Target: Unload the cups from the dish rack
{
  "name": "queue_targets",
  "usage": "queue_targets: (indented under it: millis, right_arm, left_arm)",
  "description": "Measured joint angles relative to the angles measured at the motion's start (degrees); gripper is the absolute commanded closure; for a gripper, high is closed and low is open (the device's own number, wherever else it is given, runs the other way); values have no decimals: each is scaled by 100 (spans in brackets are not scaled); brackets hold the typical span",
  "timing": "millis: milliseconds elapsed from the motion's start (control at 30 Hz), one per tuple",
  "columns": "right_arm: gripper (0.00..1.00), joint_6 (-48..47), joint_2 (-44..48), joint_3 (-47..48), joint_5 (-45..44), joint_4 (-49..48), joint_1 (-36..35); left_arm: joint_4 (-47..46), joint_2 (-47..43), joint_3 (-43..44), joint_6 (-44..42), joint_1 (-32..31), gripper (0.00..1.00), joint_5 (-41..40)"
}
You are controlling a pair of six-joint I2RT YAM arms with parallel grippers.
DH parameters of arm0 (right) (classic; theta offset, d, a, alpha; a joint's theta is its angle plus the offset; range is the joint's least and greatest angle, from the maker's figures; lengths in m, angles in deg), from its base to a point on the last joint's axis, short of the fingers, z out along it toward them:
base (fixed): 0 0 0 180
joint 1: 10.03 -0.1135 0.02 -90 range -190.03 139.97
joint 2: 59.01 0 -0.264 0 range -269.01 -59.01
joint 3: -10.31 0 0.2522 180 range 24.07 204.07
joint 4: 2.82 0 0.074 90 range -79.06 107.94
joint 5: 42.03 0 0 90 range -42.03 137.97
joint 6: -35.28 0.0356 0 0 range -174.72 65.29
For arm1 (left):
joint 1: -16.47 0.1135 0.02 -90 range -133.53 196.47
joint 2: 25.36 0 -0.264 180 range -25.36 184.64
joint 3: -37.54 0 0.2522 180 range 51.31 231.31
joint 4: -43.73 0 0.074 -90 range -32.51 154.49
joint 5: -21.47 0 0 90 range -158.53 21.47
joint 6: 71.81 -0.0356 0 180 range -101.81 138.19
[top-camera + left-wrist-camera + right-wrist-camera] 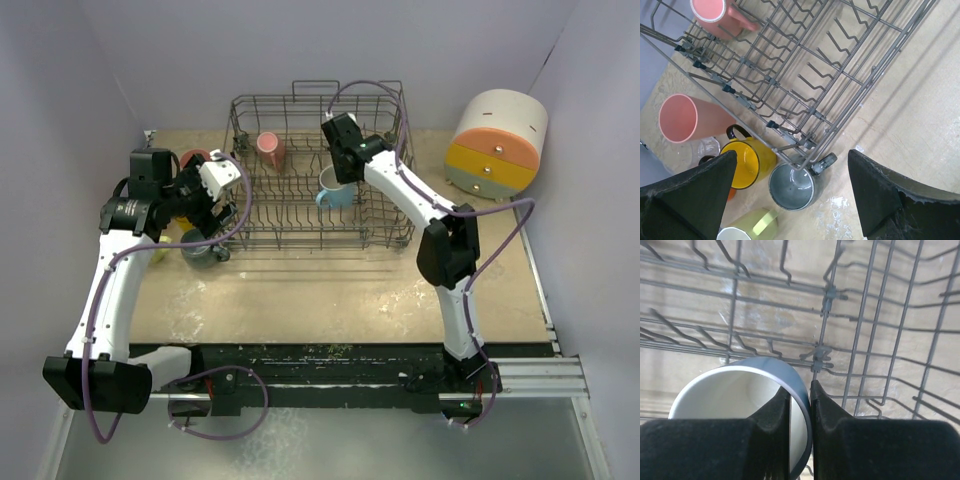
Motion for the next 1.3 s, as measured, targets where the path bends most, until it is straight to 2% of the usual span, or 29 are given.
queue_targets:
  millis: [200, 433, 633, 733, 867, 1033, 1300]
  right_arm:
    - [100, -168, 72, 1110, 57, 96, -2]
    - [100, -221, 1279, 1191, 22, 385, -4]
    - [100, 13, 3338, 15, -236, 518, 155]
    - [100, 219, 4332, -673, -365, 756, 525]
    - [100, 420, 5110, -1211, -682, 1119, 1104]
    - [100, 579, 5418, -1740, -826, 1349, 1582]
    - [100, 885, 5318, -3047, -669, 1106, 2415]
  left_arm:
    - [-2, -2, 0, 15, 0, 5, -37]
    - [0, -2, 0, 131, 0, 2, -125]
    - [-2, -17, 0, 221, 2, 1, -234]
    - [-2, -26, 2, 304, 7, 1, -249]
    - [15, -26, 31, 413, 7, 1, -251]
    - [46, -28, 153, 463, 7, 1, -256]
    - [177, -79, 170, 463, 7, 1, -289]
